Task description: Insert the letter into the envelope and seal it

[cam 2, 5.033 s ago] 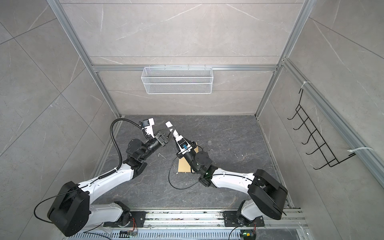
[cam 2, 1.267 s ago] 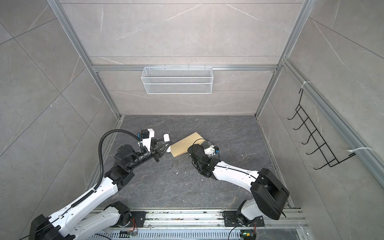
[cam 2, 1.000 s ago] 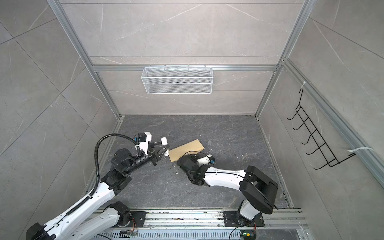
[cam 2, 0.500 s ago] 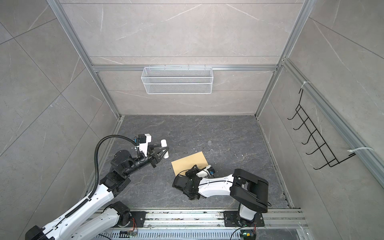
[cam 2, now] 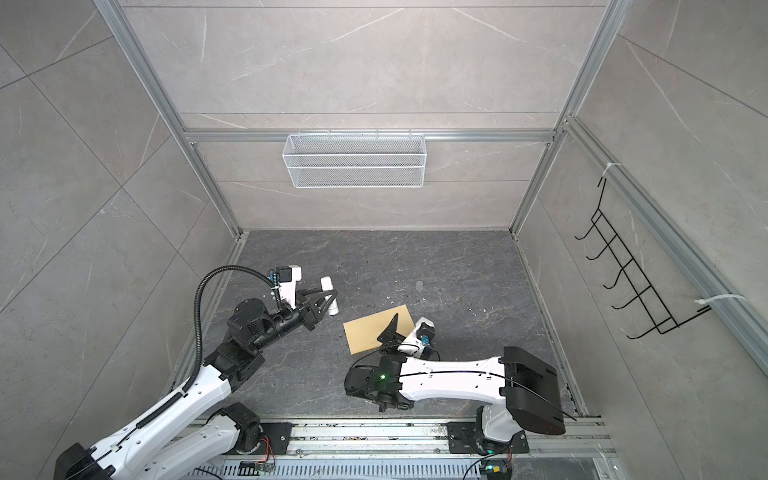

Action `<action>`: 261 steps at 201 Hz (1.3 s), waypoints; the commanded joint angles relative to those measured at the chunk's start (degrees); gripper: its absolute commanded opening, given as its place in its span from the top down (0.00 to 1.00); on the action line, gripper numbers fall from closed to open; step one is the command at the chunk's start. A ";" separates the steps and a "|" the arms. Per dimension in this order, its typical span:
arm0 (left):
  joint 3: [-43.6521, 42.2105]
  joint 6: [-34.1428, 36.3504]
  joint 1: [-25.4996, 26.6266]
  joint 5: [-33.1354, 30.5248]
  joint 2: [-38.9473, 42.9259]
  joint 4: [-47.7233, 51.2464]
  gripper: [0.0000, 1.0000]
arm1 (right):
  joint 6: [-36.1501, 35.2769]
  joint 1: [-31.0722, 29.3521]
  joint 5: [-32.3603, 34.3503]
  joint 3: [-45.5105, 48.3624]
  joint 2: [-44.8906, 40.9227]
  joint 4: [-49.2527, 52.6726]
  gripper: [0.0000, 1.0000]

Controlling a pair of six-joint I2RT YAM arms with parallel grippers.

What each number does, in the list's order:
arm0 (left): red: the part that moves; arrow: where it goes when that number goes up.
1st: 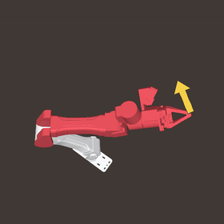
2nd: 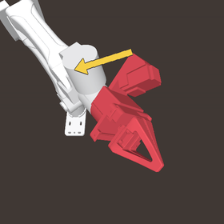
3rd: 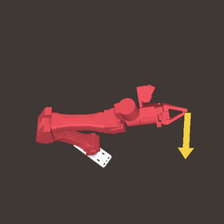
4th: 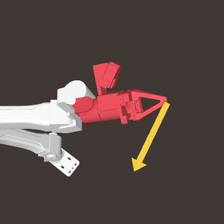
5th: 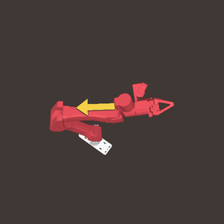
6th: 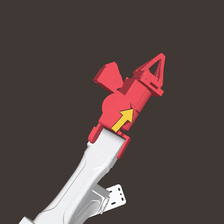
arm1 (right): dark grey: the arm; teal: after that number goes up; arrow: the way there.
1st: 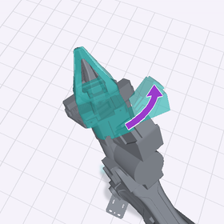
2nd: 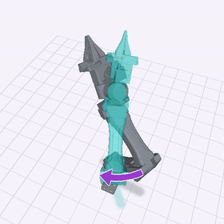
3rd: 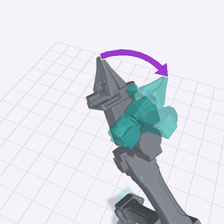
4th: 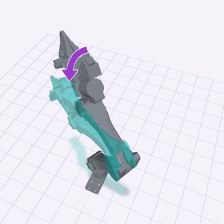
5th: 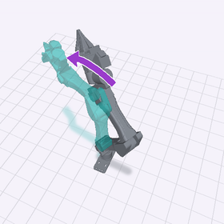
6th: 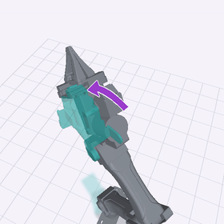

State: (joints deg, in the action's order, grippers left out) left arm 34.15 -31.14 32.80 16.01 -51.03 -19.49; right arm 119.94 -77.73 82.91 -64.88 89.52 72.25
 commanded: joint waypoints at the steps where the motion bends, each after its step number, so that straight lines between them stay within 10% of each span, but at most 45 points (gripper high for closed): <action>1: 5.50 -10.21 -0.01 -2.12 -2.46 -2.07 1.00 | 24.00 -0.40 16.67 -8.49 3.25 28.72 0.12; 131: 13.02 -13.29 -0.04 -4.13 -11.56 -0.53 1.00 | -9.17 3.64 16.58 -7.87 0.29 28.74 0.15; 212: 12.27 -12.10 0.04 -6.04 -10.24 0.19 1.00 | 16.40 2.41 16.49 3.50 -10.05 29.12 0.07; 236: 11.99 -12.08 0.07 -6.13 -10.14 0.23 1.00 | 34.71 2.41 16.63 6.55 -10.29 28.68 0.02; 261: 11.74 -12.02 0.03 -6.25 -9.81 0.15 1.00 | 34.86 0.73 16.58 6.39 -11.93 19.17 0.01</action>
State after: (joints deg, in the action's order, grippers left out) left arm 45.06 -44.60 32.82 10.57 -62.81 -17.91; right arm 118.80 -75.33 89.36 -58.30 78.78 92.73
